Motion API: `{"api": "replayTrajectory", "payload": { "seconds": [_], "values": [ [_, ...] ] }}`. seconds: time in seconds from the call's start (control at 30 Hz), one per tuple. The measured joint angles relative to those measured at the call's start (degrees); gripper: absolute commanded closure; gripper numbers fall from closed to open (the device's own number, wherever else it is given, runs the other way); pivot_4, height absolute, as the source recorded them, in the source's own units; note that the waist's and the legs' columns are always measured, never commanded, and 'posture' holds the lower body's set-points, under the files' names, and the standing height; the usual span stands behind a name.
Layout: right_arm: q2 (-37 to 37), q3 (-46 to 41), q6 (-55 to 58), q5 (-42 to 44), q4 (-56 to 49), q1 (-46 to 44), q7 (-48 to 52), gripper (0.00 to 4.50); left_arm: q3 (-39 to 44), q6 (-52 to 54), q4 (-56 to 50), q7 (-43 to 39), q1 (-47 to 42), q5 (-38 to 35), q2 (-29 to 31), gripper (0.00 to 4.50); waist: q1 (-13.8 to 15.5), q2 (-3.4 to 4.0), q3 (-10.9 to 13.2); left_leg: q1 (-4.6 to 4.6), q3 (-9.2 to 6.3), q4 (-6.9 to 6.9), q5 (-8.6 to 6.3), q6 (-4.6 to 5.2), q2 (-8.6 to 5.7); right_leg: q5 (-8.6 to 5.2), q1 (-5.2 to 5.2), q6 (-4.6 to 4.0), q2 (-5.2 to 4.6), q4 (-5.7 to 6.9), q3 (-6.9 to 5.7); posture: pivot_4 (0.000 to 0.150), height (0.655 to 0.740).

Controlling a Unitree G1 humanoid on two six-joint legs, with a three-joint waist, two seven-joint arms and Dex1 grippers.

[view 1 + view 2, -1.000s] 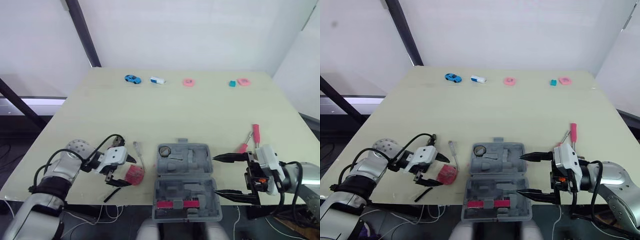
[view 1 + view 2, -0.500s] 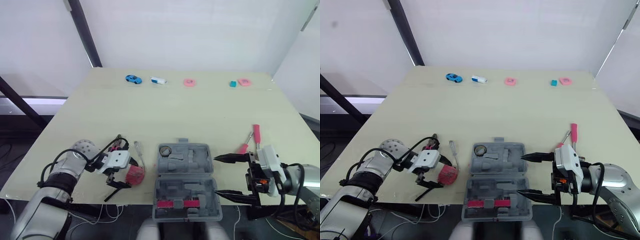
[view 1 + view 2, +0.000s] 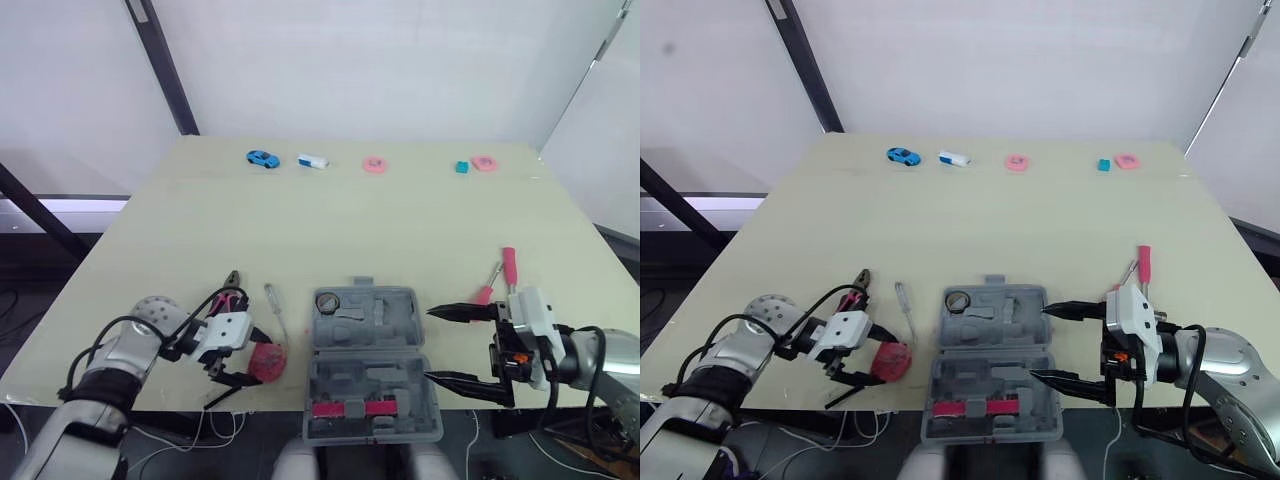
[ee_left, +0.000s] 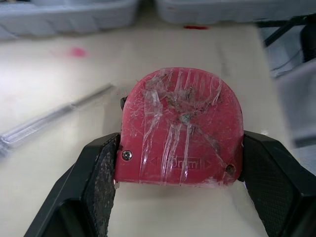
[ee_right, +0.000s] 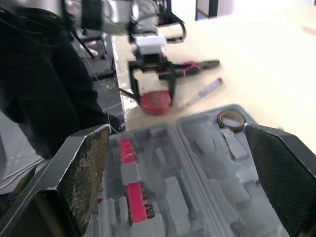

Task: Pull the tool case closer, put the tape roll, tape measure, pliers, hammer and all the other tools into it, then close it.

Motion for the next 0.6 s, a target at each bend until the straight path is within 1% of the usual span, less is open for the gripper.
{"api": "replayTrajectory", "payload": {
  "seconds": [0.1,0.17,0.27,0.3,0.33,0.37,0.5,0.6],
  "values": [
    [0.4,2.2,6.8,1.5,-0.3,-3.7,-4.9,0.0,3.3,7.7,-9.0,2.2,3.3,-3.2,1.9,1.33,0.1,0.01,0.0,0.01,0.02,0.01,0.0,0.0,0.01,0.0,0.0,0.0,-0.03,0.01,0.01,0.15,0.74],
    [0.7,4.8,16.4,2.2,-1.3,-9.2,-11.8,0.0,6.0,14.8,-17.1,5.3,4.9,-6.2,2.1,1.34,0.1,0.01,0.0,0.0,0.03,0.01,0.0,-0.01,-0.01,0.0,-0.01,0.0,-0.08,0.02,0.01,0.15,0.74],
    [3.9,5.8,29.5,7.7,0.2,-16.8,-19.1,0.0,7.8,21.1,-25.0,9.3,5.6,-8.1,1.7,1.34,0.2,0.0,0.0,0.0,0.04,0.0,0.0,0.0,-0.03,0.0,-0.02,-0.01,-0.06,0.01,0.03,0.15,0.74],
    [7.6,5.7,36.3,12.1,2.8,-20.8,-22.9,0.0,8.1,23.6,-28.3,11.4,5.5,-8.7,1.0,1.34,0.2,0.0,0.0,0.0,0.01,-0.01,0.0,0.0,-0.03,0.01,-0.01,-0.01,-0.02,0.01,0.03,0.15,0.74],
    [8.9,5.7,38.4,13.4,3.5,-21.9,-24.2,0.0,8.1,24.2,-29.5,12.1,5.2,-8.8,0.5,1.34,0.2,0.01,0.0,-0.03,0.01,-0.02,0.0,0.0,-0.03,0.01,-0.03,-0.01,0.0,0.01,0.04,0.15,0.74],
    [11.6,5.3,43.1,16.2,5.7,-24.1,-27.1,0.0,8.1,25.3,-31.2,13.2,5.2,-8.8,0.2,1.34,0.2,0.0,0.0,-0.01,0.0,-0.05,0.0,0.0,-0.03,0.02,-0.02,0.0,0.02,0.01,0.04,0.15,0.74],
    [23.0,1.8,54.4,23.3,14.4,-32.9,-36.9,0.0,6.3,28.3,-35.3,17.0,2.5,-8.6,-3.2,1.34,0.2,0.02,0.0,-0.04,-0.01,-0.05,0.0,0.0,-0.02,0.14,-0.04,0.19,0.07,0.02,0.07,0.15,0.74],
    [29.1,-0.8,59.1,26.1,19.2,-36.8,-42.3,0.0,5.0,29.5,-37.4,18.9,1.1,-8.6,-5.3,1.34,0.3,0.02,0.0,-0.07,-0.01,-0.06,0.0,0.0,-0.03,0.15,-0.04,0.2,0.07,0.01,0.08,0.15,0.74]
  ]
}}
